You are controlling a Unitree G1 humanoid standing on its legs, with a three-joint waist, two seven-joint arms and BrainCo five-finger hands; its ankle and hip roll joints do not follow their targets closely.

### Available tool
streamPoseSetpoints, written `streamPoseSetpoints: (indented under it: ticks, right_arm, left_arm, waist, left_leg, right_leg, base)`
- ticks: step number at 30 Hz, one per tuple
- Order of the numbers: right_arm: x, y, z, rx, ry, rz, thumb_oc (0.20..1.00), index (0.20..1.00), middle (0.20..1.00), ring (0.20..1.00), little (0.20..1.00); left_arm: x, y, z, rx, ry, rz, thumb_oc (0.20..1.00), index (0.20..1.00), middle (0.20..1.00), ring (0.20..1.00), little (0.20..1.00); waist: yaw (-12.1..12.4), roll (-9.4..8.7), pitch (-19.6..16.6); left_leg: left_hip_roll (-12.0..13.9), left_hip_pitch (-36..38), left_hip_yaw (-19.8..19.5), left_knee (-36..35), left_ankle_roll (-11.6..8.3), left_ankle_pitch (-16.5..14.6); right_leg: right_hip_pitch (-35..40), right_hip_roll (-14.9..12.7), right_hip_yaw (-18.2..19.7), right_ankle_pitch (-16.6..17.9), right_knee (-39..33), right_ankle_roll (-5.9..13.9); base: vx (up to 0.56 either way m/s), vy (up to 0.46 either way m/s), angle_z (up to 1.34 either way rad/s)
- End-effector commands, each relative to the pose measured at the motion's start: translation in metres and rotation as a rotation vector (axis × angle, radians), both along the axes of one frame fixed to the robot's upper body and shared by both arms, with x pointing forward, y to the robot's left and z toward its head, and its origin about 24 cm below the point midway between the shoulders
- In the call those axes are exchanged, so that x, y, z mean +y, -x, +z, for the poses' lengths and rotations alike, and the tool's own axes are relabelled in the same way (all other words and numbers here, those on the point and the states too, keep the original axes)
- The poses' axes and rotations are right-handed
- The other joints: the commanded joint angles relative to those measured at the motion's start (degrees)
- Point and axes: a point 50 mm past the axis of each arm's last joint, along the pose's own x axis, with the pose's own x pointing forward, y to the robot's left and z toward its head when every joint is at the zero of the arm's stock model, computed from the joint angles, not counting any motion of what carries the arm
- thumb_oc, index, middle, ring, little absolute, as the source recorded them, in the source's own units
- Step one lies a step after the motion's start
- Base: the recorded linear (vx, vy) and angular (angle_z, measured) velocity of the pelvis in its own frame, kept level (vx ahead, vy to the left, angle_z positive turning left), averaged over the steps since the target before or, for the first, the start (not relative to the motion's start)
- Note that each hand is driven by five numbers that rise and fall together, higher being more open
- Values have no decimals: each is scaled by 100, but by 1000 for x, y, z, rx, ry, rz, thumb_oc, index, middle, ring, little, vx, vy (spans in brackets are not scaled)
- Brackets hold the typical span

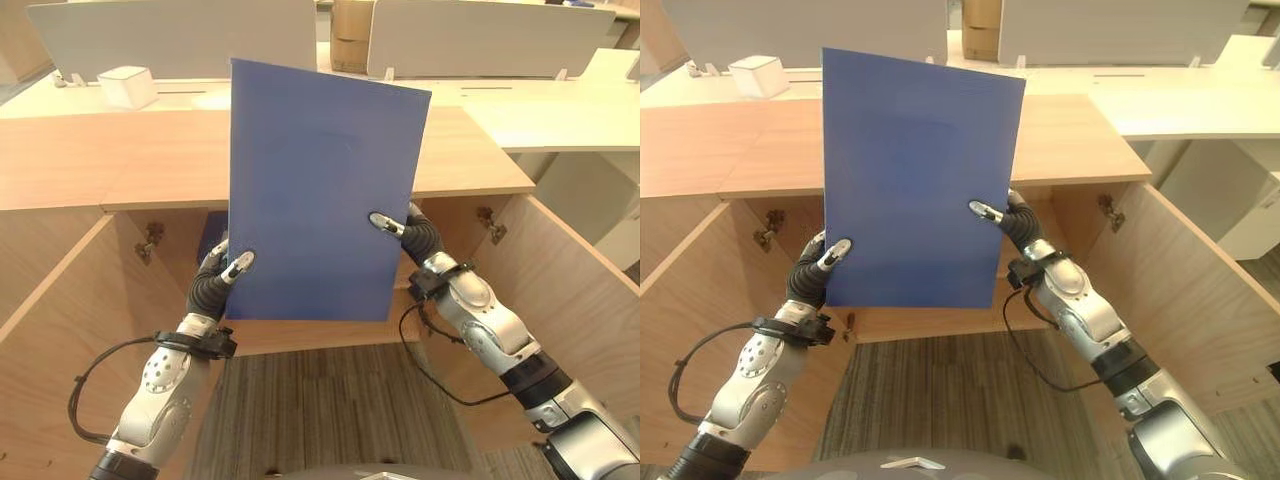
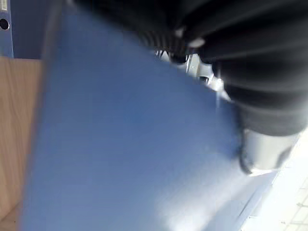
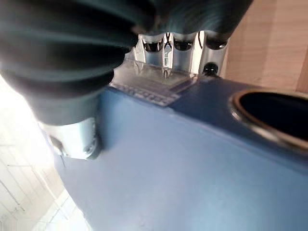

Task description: Put the empty folder in the office cabinet

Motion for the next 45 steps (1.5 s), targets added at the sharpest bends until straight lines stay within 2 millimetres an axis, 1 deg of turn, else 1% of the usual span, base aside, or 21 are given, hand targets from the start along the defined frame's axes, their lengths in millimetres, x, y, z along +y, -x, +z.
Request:
streamPoseSetpoints:
  ticks: [1, 2, 5, 6, 11, 17, 21, 22, 24, 25, 27, 29, 31, 33, 35, 38, 39, 42, 43, 44, 45]
  right_arm:
    - [-18, 10, 20, -212, 69, -70, 200, 200, 200, 200, 200]
    - [-18, 10, 20, -212, 69, -70, 200, 200, 200, 200, 200]
    - [-34, 35, -3, -206, 197, -113, 200, 200, 200, 200, 200]
    - [-34, 35, -3, -206, 197, -113, 200, 200, 200, 200, 200]
    - [-45, 52, -30, -138, 340, -102, 200, 200, 200, 200, 200]
    - [-56, 62, -48, -107, 508, -71, 200, 200, 200, 200, 200]
    - [-64, 65, -72, -23, 610, -51, 200, 200, 200, 200, 200]
    - [-66, 65, -83, 24, 641, -52, 200, 200, 200, 200, 200]
    - [-66, 65, -83, 22, 641, -52, 200, 200, 200, 200, 200]
    - [-69, 64, -97, 80, 660, -73, 200, 200, 200, 200, 200]
    - [-68, 58, -107, 116, 653, -112, 200, 200, 200, 200, 200]
    - [-68, 53, -109, 125, 650, -142, 200, 200, 200, 200, 200]
    - [-64, 27, -102, 115, 583, -249, 200, 200, 200, 200, 200]
    - [-63, 17, -97, 105, 563, -284, 200, 200, 200, 200, 200]
    - [-65, -9, -81, 94, 469, -388, 200, 200, 200, 200, 200]
    - [-66, -17, -73, 82, 443, -422, 200, 200, 200, 200, 200]
    - [-76, -28, -66, 92, 398, -491, 200, 200, 200, 200, 200]
    - [-86, -34, -64, 114, 373, -549, 200, 200, 200, 200, 200]
    - [-110, -43, -59, 168, 308, -681, 200, 200, 200, 200, 200]
    - [-110, -43, -59, 168, 308, -681, 200, 200, 200, 200, 200]
    - [-122, -51, -51, 181, 280, -739, 200, 200, 200, 200, 200]
  left_arm:
    - [16, 0, 10, -93, -69, 73, 1000, 1000, 1000, 1000, 1000]
    - [16, 0, 10, -93, -69, 73, 1000, 1000, 1000, 1000, 1000]
    - [27, 15, -17, 15, -96, 118, 1000, 1000, 1000, 1000, 1000]
    - [27, 15, -17, 15, -96, 118, 1000, 1000, 1000, 1000, 1000]
    - [39, 30, -46, 151, -133, 143, 1000, 1000, 1000, 1000, 1000]
    - [54, 43, -78, 304, -196, 150, 1000, 1000, 1000, 1000, 1000]
    - [67, 59, -106, 446, -284, 165, 1000, 1000, 1000, 1000, 1000]
    - [73, 69, -123, 536, -308, 194, 1000, 1000, 1000, 1000, 1000]
    - [73, 68, -123, 535, -308, 195, 1000, 1000, 1000, 1000, 1000]
    - [77, 80, -146, 653, -322, 239, 1000, 1000, 1000, 1000, 1000]
    - [81, 91, -166, 762, -316, 300, 1000, 1000, 1000, 1000, 1000]
    - [82, 96, -175, 809, -325, 321, 1000, 1000, 1000, 1000, 1000]
    - [81, 110, -196, 947, -350, 358, 1000, 1000, 1000, 1000, 1000]
    - [79, 111, -198, 956, -356, 347, 1000, 1000, 1000, 1000, 1000]
    - [77, 113, -202, 979, -392, 326, 1000, 1000, 1000, 1000, 1000]
    - [76, 114, -204, 992, -393, 326, 1000, 1000, 1000, 1000, 1000]
    - [75, 115, -206, 1009, -400, 312, 1000, 1000, 1000, 1000, 1000]
    - [74, 115, -207, 1017, -406, 300, 1000, 1000, 1000, 1000, 1000]
    - [73, 113, -205, 1007, -425, 259, 1000, 1000, 1000, 1000, 1000]
    - [73, 113, -205, 1007, -425, 259, 1000, 1000, 1000, 1000, 1000]
    - [78, 113, -203, 1004, -443, 257, 1000, 1000, 1000, 1000, 1000]
  waist:
    - [59, -157, -275]
    - [59, -157, -275]
    - [64, -139, -146]
    - [64, -139, -146]
    - [76, -101, 72]
    - [117, -25, 645]
    - [133, 22, 835]
    - [159, 37, 933]
    - [153, 36, 927]
    - [175, 48, 1019]
    - [194, 66, 1093]
    - [204, 76, 1129]
    - [279, 110, 1207]
    - [309, 129, 1229]
    - [422, 157, 1268]
    - [464, 148, 1277]
    - [537, 124, 1258]
    - [591, 108, 1240]
    - [635, 144, 1202]
    - [635, 144, 1202]
    - [652, 246, 1278]
  left_leg:
    - [206, 36, -271, -48, -41, -396]
    - [206, 36, -271, -48, -41, -396]
    - [186, -60, -332, -48, -26, -381]
    - [186, -60, -332, -48, -26, -381]
    - [174, -259, -397, -48, -27, -305]
    - [129, -916, -559, -48, -34, -20]
    - [106, -1313, -614, -44, -41, 132]
    - [99, -1453, -634, -35, -42, 188]
    - [98, -1468, -637, -33, -41, 190]
    - [79, -1554, -658, -26, -35, 217]
    - [40, -1610, -676, -23, -24, 225]
    - [26, -1643, -682, -18, -17, 227]
    - [-68, -1755, -706, 8, 16, 219]
    - [-95, -1791, -720, 23, 29, 213]
    - [-166, -1889, -757, 86, 72, 176]
    - [-198, -1943, -761, 167, 93, 134]
    - [-294, -2020, -780, 311, 149, 34]
    - [-372, -2064, -789, 411, 186, -43]
    - [-569, -2081, -862, 714, 308, -302]
    - [-569, -2081, -862, 714, 308, -302]
    - [-610, -1983, -809, 868, 383, -440]
  right_leg:
    - [-98, -522, 106, 121, 33, 371]
    - [-98, -522, 106, 121, 33, 371]
    - [-140, -536, 54, 105, 25, 395]
    - [-140, -536, 54, 105, 25, 395]
    - [-298, -543, 9, 131, 26, 423]
    - [-875, -556, -19, 277, 75, 455]
    - [-1236, -587, -57, 381, 97, 472]
    - [-1334, -614, -73, 412, 102, 476]
    - [-1347, -616, -74, 413, 103, 476]
    - [-1430, -638, -88, 437, 111, 479]
    - [-1470, -670, -93, 456, 112, 478]
    - [-1488, -692, -87, 462, 110, 486]
    - [-1576, -772, -78, 511, 109, 503]
    - [-1591, -799, -86, 522, 109, 508]
    - [-1642, -867, -90, 553, 107, 525]
    - [-1656, -904, -90, 572, 102, 543]
    - [-1647, -981, -99, 605, 89, 568]
    - [-1618, -1062, -135, 623, 88, 599]
    - [-1660, -1383, -192, 738, 430, 674]
    - [-1660, -1383, -192, 738, 430, 674]
    - [-1896, -1646, -194, 951, 1115, 702]
  base:
    - [18, -2, 14]
    - [-2, -5, 10]
    - [-22, -7, 11]
    - [-35, -3, 3]
    - [-59, -5, 1]
    - [-192, -15, 14]
    - [-126, 6, 10]
    - [-90, 10, 7]
    - [-53, 13, 2]
    - [-60, 25, 2]
    - [-59, 31, 3]
    - [-27, 36, 5]
    - [-20, 80, 4]
    - [-6, 69, 0]
    - [-3, 86, 9]
    - [7, 71, 4]
    - [15, 87, 3]
    - [26, 141, 5]
    - [34, 173, 4]
    - [65, 315, 7]
    - [48, 203, 24]
